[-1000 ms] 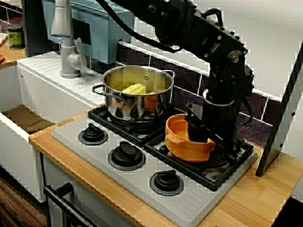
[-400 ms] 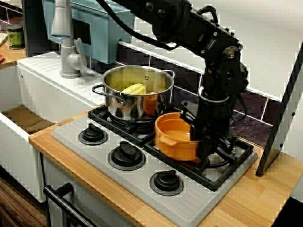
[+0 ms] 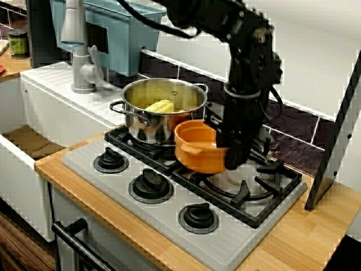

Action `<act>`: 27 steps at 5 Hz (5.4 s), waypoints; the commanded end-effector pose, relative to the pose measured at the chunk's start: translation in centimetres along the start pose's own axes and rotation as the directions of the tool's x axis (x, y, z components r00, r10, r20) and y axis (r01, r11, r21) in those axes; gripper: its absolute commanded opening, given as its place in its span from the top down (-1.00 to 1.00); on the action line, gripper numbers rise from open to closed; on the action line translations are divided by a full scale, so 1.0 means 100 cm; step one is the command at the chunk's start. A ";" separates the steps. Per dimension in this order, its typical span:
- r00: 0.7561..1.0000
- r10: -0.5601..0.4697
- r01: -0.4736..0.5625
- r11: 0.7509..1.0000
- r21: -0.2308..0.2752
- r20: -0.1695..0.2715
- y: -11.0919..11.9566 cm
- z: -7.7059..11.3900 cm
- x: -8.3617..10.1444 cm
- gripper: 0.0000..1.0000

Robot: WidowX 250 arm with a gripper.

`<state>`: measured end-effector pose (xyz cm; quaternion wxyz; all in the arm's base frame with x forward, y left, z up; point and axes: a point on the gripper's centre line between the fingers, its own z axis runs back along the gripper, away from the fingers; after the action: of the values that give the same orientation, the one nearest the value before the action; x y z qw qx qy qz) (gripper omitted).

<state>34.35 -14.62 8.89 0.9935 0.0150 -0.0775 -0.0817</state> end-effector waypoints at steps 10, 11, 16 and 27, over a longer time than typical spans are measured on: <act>0.989 0.038 -0.022 0.994 -0.108 0.144 0.015 0.095 0.002 1.00; 0.988 0.042 -0.026 0.994 -0.108 0.150 0.015 0.100 0.004 1.00; 0.994 0.018 -0.016 1.000 -0.025 0.103 -0.015 0.036 0.023 1.00; 0.991 0.069 -0.064 0.997 -0.050 0.112 0.033 0.063 0.007 -1.00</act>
<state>34.81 -12.05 13.10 0.9937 -0.0089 -0.0992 -0.0505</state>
